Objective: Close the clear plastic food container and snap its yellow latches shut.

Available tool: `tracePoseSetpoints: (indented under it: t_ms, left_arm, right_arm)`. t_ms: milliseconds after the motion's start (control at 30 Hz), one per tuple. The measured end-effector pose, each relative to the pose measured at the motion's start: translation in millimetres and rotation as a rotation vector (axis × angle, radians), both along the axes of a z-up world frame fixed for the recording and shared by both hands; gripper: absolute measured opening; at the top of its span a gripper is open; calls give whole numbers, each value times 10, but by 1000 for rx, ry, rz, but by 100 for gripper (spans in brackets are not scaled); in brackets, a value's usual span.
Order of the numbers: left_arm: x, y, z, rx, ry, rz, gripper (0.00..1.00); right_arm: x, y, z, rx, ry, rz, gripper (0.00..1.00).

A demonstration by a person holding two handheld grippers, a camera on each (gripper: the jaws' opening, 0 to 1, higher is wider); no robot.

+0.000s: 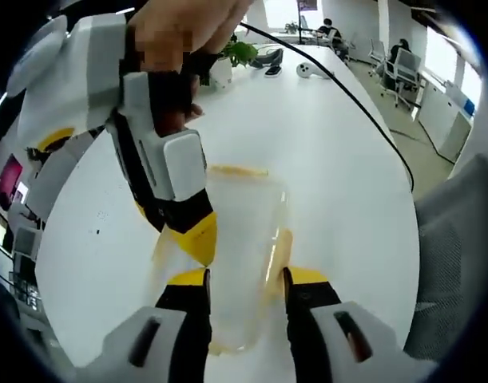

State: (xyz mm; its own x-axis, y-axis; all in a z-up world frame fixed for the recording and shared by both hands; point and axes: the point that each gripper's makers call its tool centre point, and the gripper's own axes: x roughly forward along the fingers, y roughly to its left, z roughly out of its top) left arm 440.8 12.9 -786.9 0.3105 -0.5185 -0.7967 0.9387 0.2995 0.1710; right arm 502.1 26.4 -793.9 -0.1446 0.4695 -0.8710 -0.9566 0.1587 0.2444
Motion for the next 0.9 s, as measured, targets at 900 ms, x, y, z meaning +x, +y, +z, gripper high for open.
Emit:
tracePoseSetpoints:
  t_ms: [900]
  left_arm:
    - [25,0,-46,53,-99,5,31]
  right_arm:
    - [-23,24,-33,-82,21,82,35]
